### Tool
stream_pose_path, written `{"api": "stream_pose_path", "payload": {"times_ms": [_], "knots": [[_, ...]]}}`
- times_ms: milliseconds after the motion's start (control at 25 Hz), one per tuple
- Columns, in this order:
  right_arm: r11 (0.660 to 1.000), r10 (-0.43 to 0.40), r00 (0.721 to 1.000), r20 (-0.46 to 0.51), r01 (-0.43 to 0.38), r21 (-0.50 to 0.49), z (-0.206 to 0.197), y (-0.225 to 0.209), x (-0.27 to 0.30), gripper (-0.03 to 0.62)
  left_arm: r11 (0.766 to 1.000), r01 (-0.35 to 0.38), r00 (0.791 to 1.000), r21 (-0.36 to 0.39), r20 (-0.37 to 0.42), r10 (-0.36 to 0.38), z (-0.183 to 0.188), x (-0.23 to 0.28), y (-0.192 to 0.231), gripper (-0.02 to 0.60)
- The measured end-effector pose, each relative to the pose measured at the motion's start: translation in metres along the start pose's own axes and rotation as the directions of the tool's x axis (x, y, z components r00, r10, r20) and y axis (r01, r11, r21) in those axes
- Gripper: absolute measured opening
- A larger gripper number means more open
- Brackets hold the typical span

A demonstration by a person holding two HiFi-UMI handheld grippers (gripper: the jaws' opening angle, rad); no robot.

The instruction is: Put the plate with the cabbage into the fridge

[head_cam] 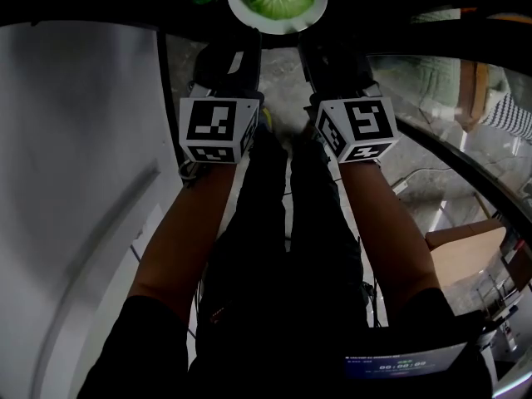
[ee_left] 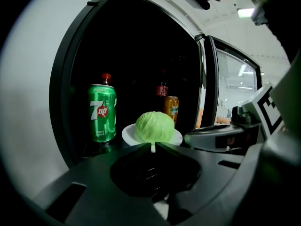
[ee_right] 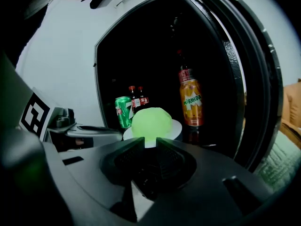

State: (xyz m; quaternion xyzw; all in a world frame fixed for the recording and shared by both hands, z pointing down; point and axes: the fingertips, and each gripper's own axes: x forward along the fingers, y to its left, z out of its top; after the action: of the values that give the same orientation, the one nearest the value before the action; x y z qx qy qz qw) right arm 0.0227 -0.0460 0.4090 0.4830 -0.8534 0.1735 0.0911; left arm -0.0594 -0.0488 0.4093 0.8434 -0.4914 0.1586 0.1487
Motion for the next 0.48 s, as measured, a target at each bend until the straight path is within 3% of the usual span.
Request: {"api": "stream_pose_path", "payload": {"times_ms": [480], "knots": [[1.000,-0.007,1.000,-0.008,0.007,-0.011,-0.0061,-0.0009,0.0075,0.081,1.000,0.008,1.000,0.007,0.005,-0.008,-0.0015,0.0059,-0.0016,0.029]]}}
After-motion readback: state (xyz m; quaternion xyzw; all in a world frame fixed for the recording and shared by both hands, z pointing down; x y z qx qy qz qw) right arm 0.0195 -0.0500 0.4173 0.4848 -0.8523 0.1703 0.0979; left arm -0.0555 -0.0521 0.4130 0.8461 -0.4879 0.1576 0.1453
